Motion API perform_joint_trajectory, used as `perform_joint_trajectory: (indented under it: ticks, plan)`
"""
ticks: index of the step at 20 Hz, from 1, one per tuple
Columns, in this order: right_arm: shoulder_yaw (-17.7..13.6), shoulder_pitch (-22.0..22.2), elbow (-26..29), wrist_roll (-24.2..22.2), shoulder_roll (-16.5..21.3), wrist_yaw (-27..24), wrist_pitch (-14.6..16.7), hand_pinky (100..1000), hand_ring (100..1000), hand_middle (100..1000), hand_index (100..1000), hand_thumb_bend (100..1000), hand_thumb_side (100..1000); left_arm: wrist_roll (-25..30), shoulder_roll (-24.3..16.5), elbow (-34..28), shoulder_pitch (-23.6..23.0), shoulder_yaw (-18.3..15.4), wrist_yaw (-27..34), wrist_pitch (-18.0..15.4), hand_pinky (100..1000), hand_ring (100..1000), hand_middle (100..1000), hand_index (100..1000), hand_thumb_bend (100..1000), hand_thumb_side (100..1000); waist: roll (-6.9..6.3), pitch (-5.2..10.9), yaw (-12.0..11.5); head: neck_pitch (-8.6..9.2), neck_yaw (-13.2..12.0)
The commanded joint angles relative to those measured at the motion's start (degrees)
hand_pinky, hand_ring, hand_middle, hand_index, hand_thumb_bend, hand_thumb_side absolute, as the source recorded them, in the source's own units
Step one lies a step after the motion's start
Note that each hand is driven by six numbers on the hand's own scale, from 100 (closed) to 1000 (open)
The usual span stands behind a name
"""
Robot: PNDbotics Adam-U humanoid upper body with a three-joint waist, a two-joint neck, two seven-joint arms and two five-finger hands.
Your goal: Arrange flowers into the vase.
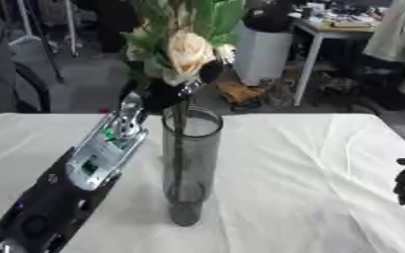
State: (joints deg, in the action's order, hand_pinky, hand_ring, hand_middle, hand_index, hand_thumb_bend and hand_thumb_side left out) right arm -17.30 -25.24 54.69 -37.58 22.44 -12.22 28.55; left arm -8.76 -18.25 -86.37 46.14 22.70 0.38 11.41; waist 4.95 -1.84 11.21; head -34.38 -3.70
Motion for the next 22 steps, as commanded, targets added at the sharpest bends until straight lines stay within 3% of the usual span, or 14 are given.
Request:
perform_joint_trajectory:
  ticks: [1,22]
  plan:
    - [-0.3,-0.9,0.5,-3.6,1.4,-0.3,3.8,318,475,511,802,100,743,-0.1,-0.9,-0.6,0.8,-0.3,-0.4,-0.4,236,511,297,470,1000,774,0.06,0.44,-0.1,0.39,-0.1]
    - [-0.3,-1.0,0.4,-3.7,1.3,-0.4,3.9,318,475,510,802,100,743,-1.4,0.2,-1.5,-2.2,-0.3,-0.2,-2.6,384,640,421,527,1000,785,0.3,0.25,-0.2,0.44,-0.3]
